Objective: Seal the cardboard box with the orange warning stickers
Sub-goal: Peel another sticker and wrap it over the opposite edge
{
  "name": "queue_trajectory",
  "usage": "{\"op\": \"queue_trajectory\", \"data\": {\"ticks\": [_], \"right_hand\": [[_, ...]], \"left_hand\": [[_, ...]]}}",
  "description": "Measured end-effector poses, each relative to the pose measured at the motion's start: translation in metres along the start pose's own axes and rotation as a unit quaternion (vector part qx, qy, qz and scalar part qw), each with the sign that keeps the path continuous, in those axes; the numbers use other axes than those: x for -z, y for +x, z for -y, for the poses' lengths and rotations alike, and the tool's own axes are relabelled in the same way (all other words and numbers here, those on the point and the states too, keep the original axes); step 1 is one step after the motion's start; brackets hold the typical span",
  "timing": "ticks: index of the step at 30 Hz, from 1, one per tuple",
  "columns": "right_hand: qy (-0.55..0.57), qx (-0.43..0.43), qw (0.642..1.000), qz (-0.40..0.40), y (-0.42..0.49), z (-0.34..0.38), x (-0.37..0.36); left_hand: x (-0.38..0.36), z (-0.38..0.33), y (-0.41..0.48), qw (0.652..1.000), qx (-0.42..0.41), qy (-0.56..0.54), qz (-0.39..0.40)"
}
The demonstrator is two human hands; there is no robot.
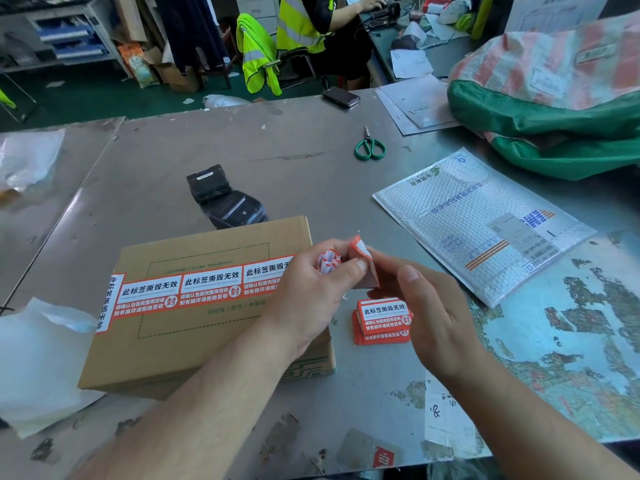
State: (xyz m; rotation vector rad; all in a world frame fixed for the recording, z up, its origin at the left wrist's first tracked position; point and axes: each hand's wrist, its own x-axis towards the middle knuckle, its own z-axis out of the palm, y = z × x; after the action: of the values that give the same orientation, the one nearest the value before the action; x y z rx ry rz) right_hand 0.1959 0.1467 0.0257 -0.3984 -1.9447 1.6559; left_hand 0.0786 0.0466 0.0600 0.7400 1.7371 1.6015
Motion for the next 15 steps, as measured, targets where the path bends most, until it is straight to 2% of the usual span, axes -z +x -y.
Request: {"op": "queue_trajectory", "data": {"ticks": [5, 11, 13, 15], "right_hand": [[0.019, -0.019, 1.000, -0.008, 0.002, 0.002, -0.003], [-0.004, 0.007, 1.000, -0.027, -0.001, 0.001, -0.006], [0.017, -0.012, 1.000, -0.024, -0.002, 0.002, -0.006], [0.062, -0.056, 0.996, -0.019, 0.001, 0.002, -0.007]], "left_hand": [[0.004, 0.006, 0.003, 0.998, -0.009, 0.049, -0.028], [0.002, -0.005, 0.001, 0.991, 0.119, -0.054, -0.008], [0.002, -0.007, 0.000, 0.993, 0.108, -0.039, -0.012], [0.002, -0.006, -0.001, 0.997, 0.063, 0.023, -0.028]]}}
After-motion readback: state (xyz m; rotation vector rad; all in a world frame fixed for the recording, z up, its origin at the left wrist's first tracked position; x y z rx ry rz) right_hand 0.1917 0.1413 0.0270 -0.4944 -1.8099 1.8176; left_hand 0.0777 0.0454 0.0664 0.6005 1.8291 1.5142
